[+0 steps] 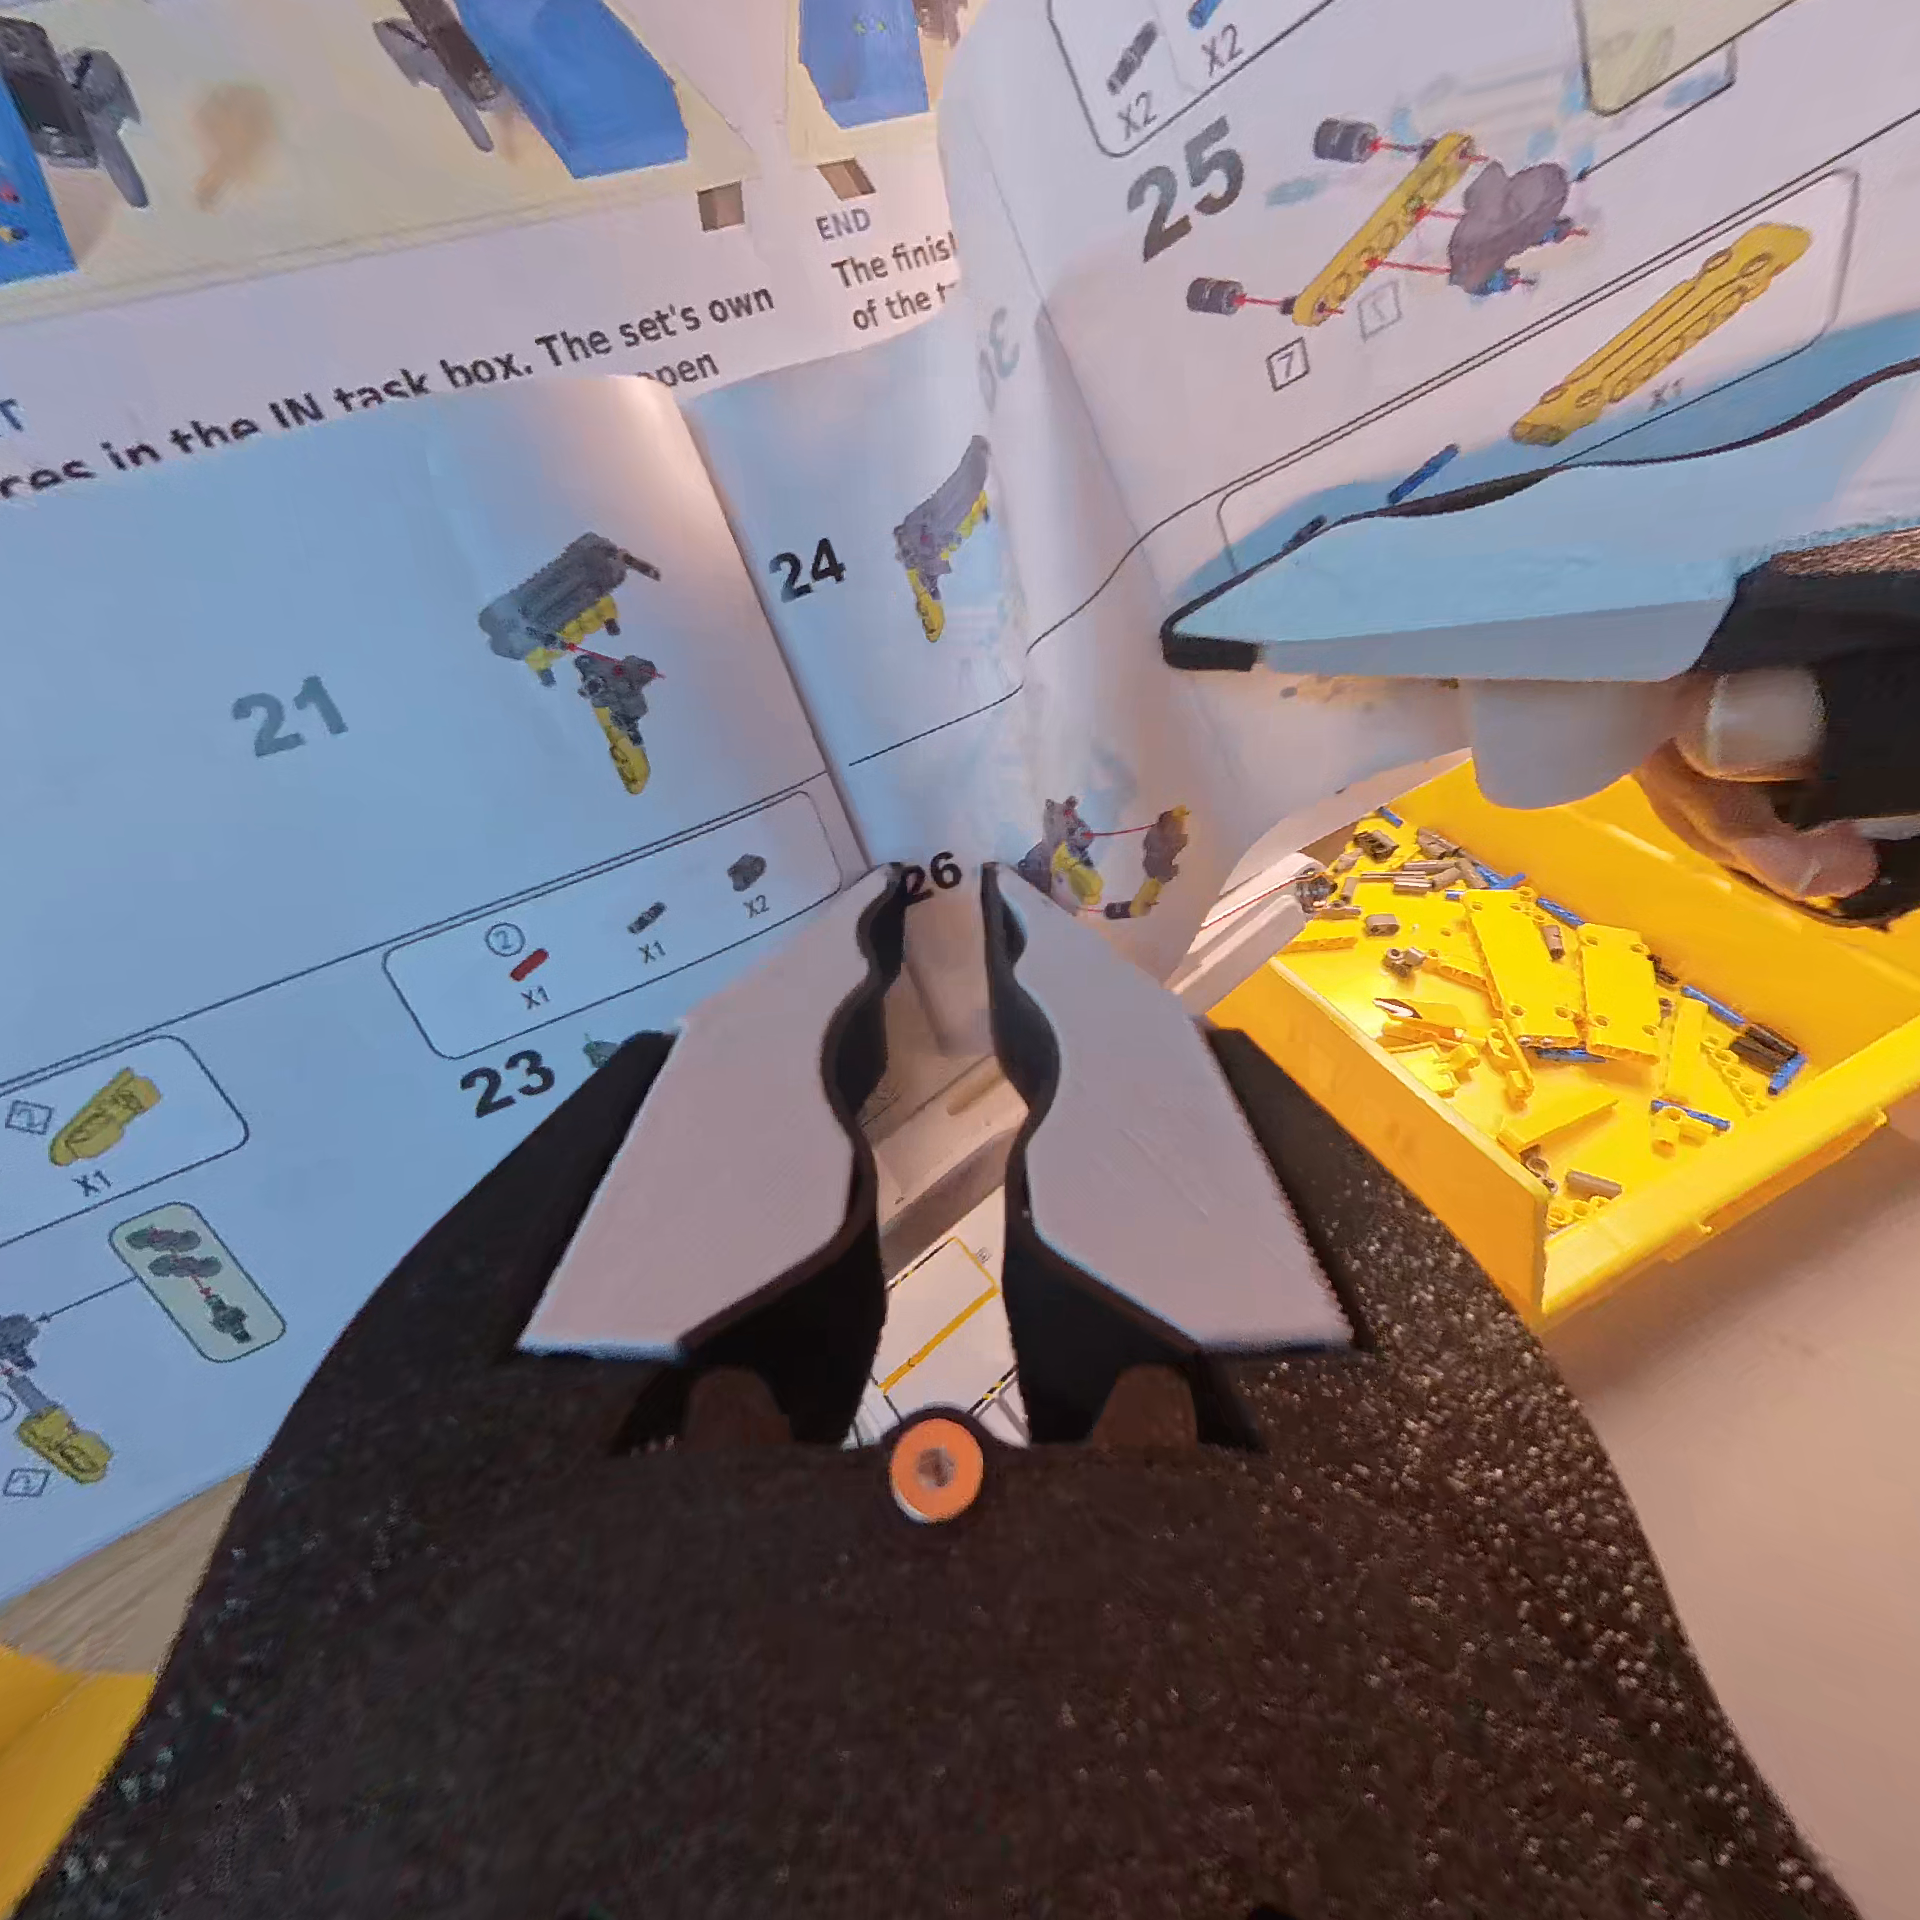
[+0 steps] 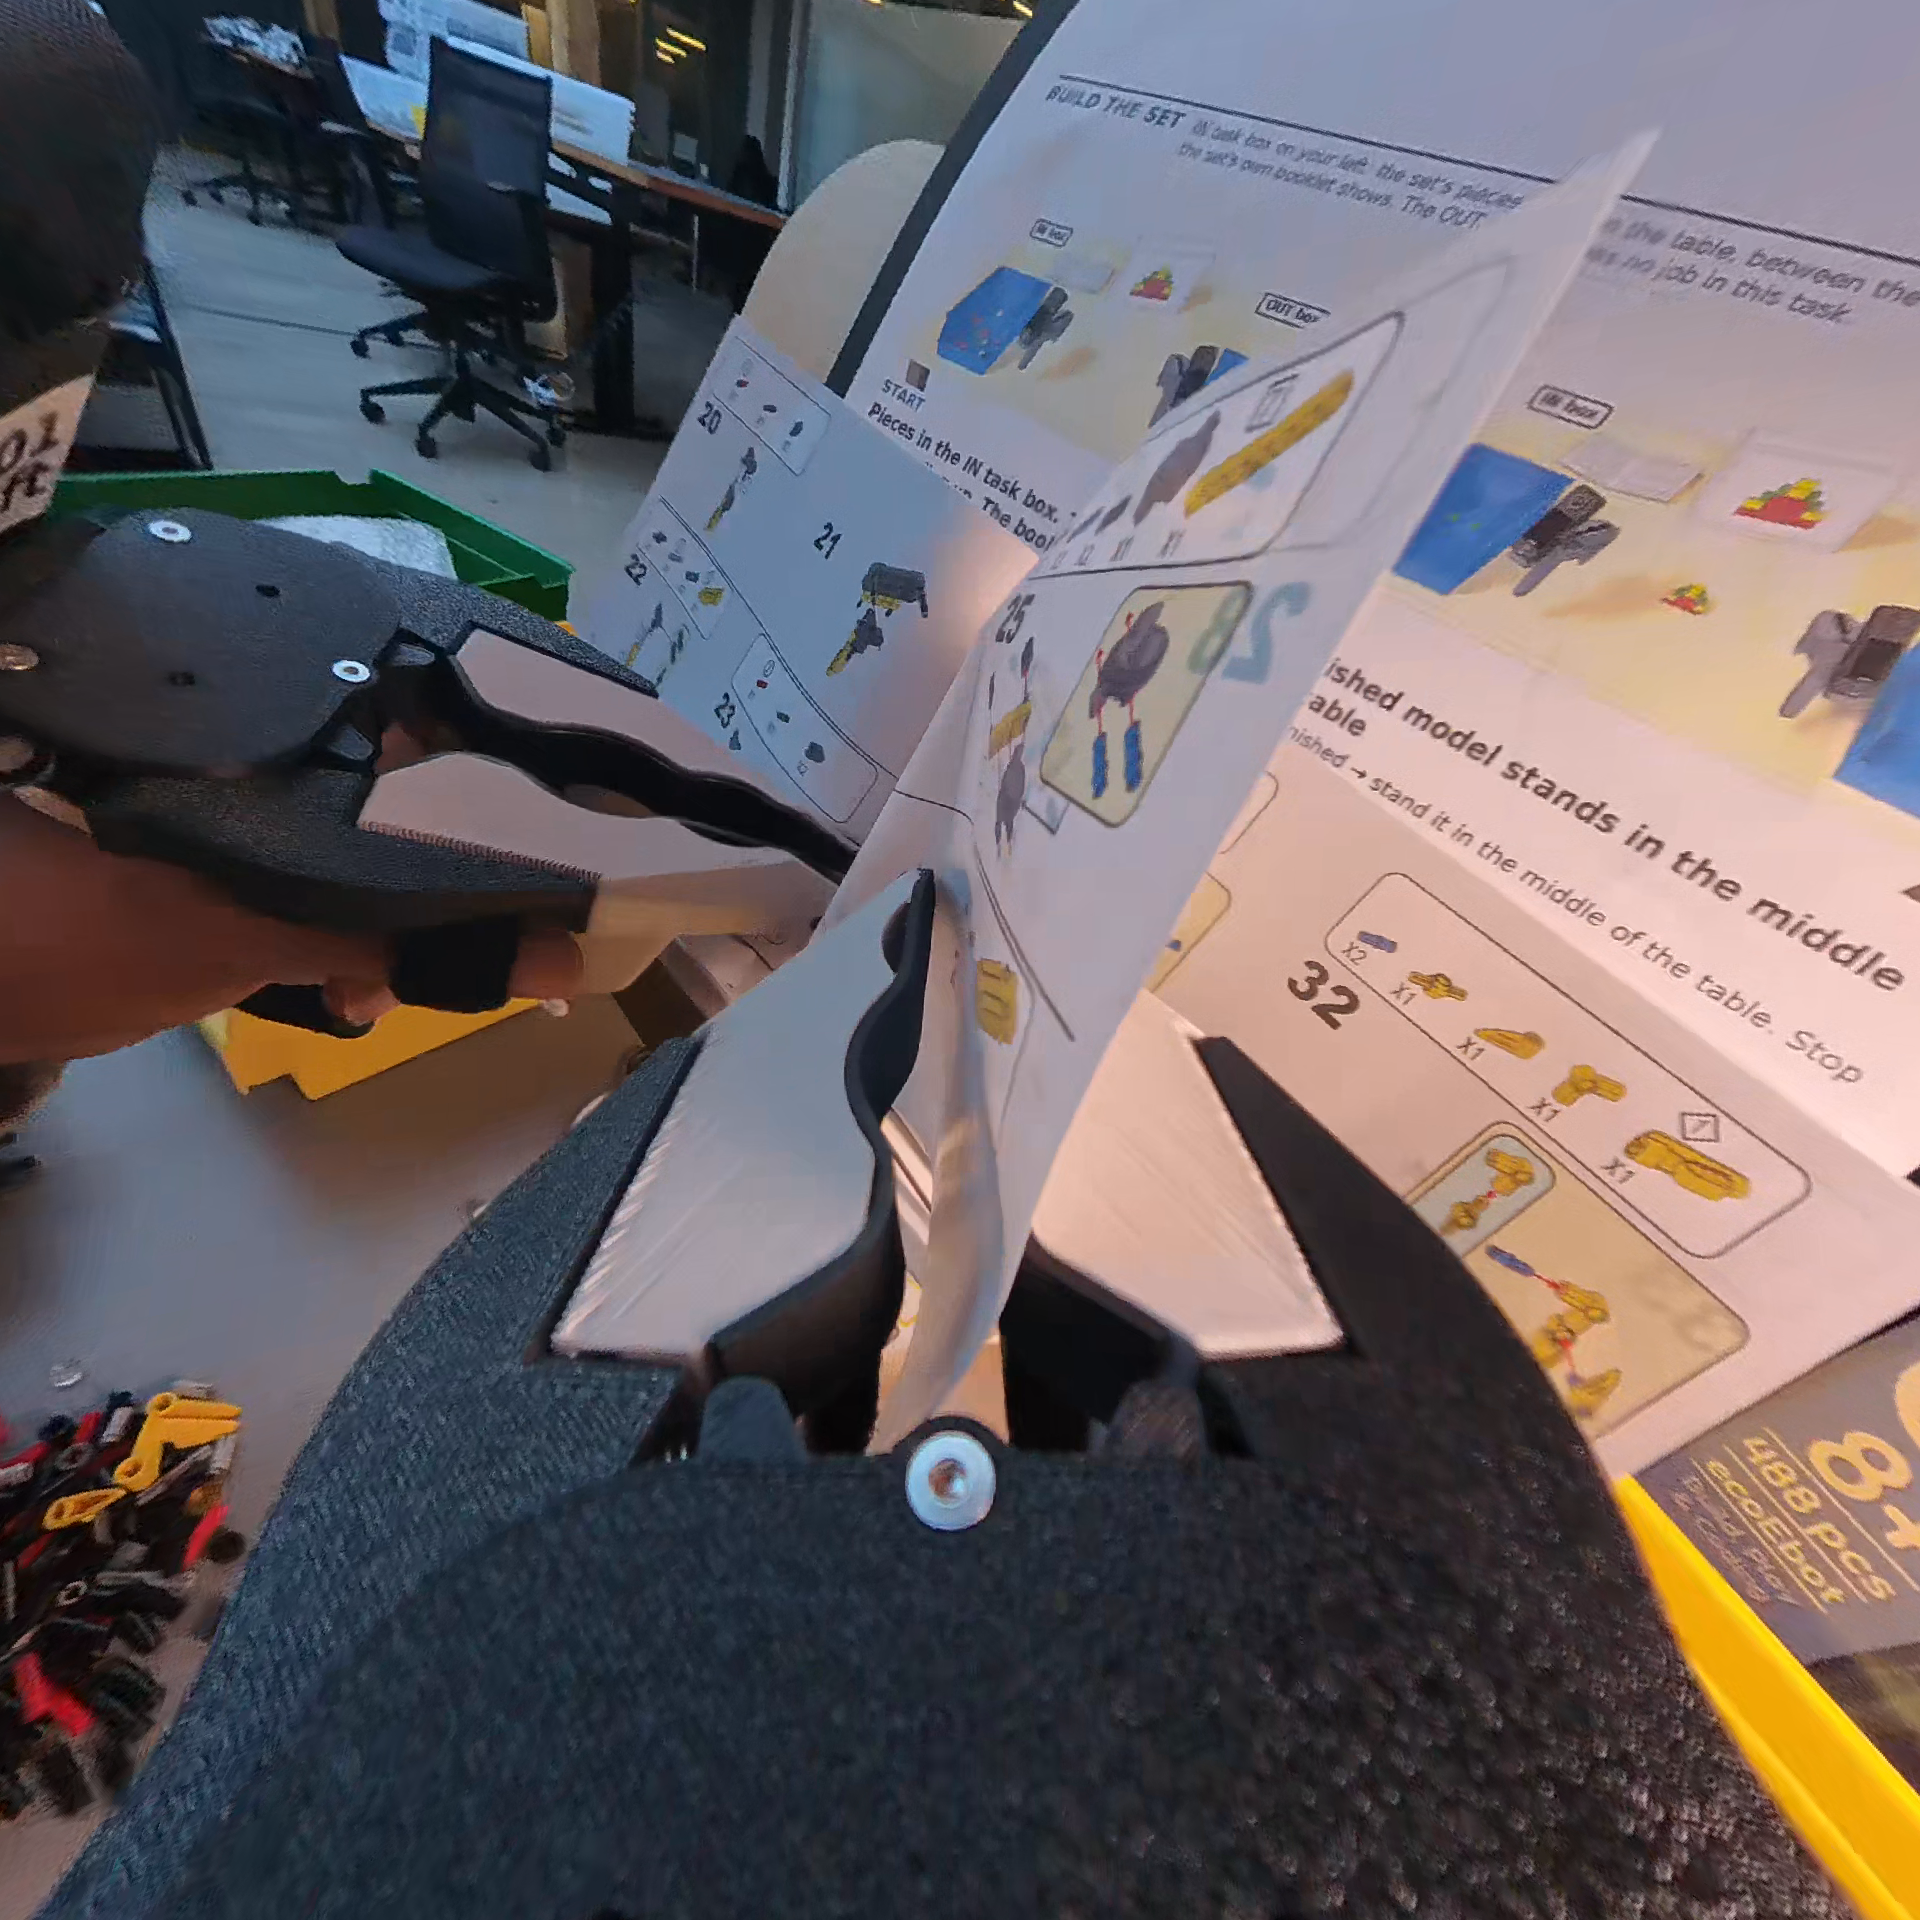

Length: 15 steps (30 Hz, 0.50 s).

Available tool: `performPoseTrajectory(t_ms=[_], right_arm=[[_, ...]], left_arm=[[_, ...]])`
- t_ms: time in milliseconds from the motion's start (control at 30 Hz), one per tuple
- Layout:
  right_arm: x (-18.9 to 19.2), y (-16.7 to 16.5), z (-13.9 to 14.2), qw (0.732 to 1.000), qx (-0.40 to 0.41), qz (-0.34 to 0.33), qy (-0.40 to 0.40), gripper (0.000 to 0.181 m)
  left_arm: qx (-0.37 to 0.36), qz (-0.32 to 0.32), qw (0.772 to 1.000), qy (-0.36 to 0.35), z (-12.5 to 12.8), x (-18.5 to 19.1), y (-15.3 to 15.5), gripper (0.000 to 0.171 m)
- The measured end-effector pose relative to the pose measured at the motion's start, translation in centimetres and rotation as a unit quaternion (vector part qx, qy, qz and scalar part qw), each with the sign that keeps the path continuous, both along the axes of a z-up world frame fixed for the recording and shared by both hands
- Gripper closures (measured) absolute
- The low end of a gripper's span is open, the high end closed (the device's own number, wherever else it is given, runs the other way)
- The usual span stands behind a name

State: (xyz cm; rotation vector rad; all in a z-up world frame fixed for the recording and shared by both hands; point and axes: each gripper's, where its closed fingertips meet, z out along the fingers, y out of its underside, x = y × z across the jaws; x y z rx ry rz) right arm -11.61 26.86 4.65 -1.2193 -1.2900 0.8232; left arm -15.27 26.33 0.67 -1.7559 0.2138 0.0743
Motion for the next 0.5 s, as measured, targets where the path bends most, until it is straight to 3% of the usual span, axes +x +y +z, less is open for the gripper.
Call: performPoseTrajectory(t_ms=[100, 167, 233, 267, 300, 433, 500], right_arm=[[-0.5, -1.4, 0.6, 0.999, -0.038, 0.033, 0.016, 0.175], [-1.1, -4.0, 0.5, 0.993, -0.056, 0.101, 0.006, 0.168], [-1.1, -8.3, -1.8, 0.972, -0.073, 0.214, -0.069, 0.151], [-0.3, -10.7, -3.6, 0.949, -0.088, 0.275, -0.128, 0.136], [0.4, -11.8, -5.3, 0.933, -0.086, 0.303, -0.176, 0.129], [0.9, -10.9, -8.2, 0.936, -0.016, 0.277, -0.215, 0.112], [0.1, -8.0, -8.1, 0.957, 0.045, 0.209, -0.197, 0.114]], left_arm=[[0.030, -0.011, 0.999, -0.035, 1.3, 0.0, -0.9, 0.154], [0.051, -0.017, 0.995, -0.086, 2.4, -0.4, -1.5, 0.152], [0.060, -0.014, 0.990, -0.128, 2.9, -1.4, -1.8, 0.152], [0.058, -0.010, 0.989, -0.138, 2.9, -2.0, -1.9, 0.152], [0.054, -0.006, 0.989, -0.140, 2.7, -2.4, -2.0, 0.152], [0.031, 0.016, 0.993, -0.109, 1.1, -4.2, -1.9, 0.157], [0.030, 0.021, 0.994, -0.106, 0.6, -4.7, -2.0, 0.163]])
